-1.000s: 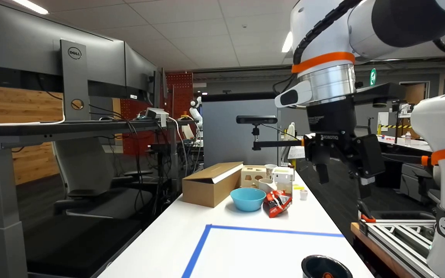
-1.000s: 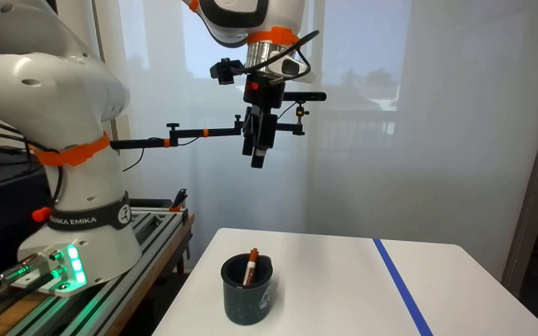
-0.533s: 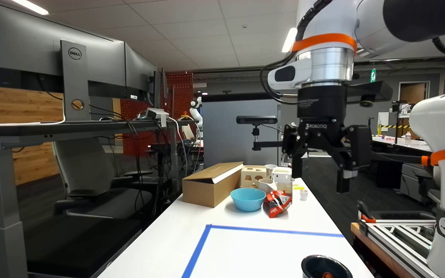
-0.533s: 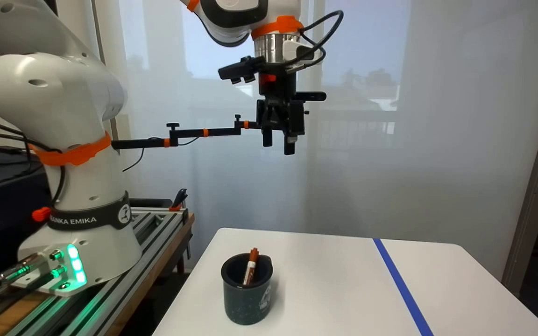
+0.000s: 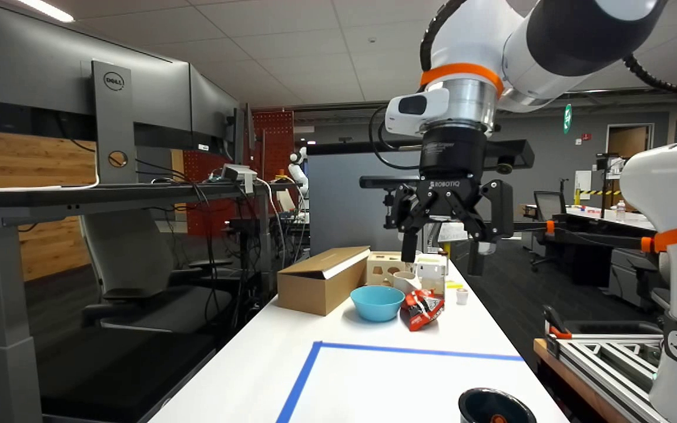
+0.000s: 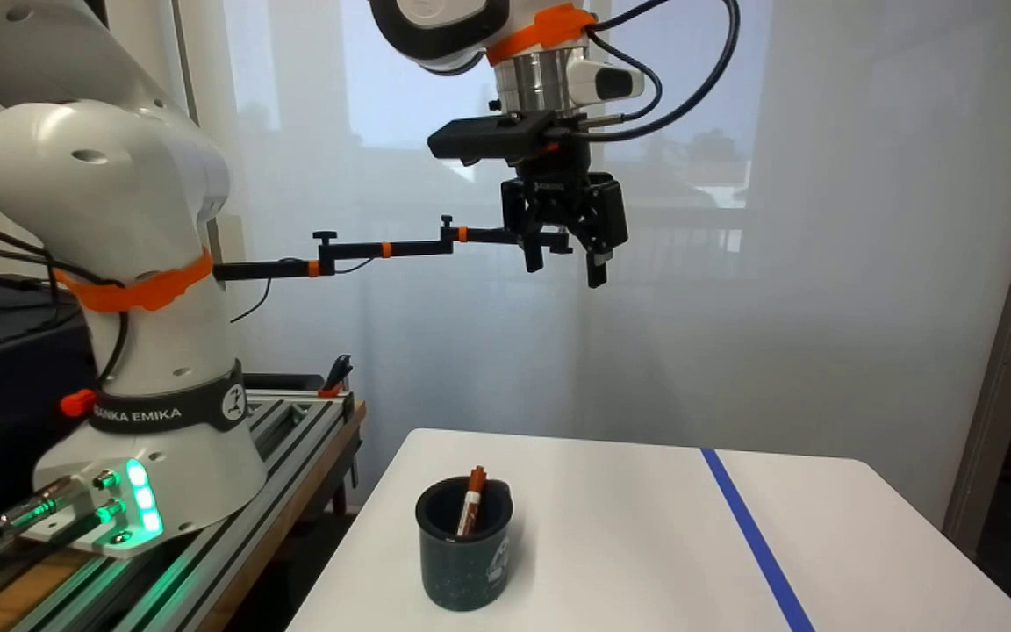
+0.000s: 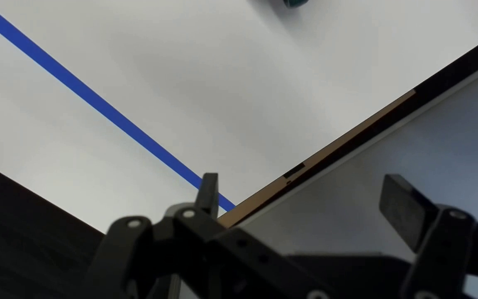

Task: Remove the marker from the cup and put it on the table

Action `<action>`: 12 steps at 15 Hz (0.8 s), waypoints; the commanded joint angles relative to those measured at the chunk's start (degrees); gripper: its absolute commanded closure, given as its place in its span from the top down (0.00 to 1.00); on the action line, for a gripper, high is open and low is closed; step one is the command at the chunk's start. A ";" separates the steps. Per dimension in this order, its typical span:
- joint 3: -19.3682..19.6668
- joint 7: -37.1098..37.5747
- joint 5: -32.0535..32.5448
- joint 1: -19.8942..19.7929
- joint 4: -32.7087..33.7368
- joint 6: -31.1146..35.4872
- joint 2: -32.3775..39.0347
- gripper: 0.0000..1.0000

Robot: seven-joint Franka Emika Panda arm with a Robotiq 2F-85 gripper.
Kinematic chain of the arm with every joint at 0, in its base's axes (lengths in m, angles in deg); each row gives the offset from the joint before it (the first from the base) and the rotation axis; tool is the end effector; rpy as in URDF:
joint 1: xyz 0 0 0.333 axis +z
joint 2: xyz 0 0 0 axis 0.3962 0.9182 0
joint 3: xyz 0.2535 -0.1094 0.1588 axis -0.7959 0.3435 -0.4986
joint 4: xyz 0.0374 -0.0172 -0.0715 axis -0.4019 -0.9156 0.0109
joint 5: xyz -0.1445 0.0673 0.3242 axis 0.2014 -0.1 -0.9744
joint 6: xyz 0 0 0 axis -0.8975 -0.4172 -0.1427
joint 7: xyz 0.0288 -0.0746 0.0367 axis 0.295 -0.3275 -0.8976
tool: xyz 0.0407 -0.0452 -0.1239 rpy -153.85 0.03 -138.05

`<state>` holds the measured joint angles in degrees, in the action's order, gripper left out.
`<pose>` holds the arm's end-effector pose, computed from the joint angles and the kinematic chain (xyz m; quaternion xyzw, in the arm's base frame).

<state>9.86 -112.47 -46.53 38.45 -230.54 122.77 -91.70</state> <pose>0.3497 0.0340 0.3884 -0.9205 -0.3708 -0.1154 0.0433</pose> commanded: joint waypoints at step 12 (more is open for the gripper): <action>1.33 -19.22 -13.43 -1.89 -0.77 11.55 26.29 1.00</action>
<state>14.35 -128.52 -56.61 38.20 -231.32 131.21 -71.46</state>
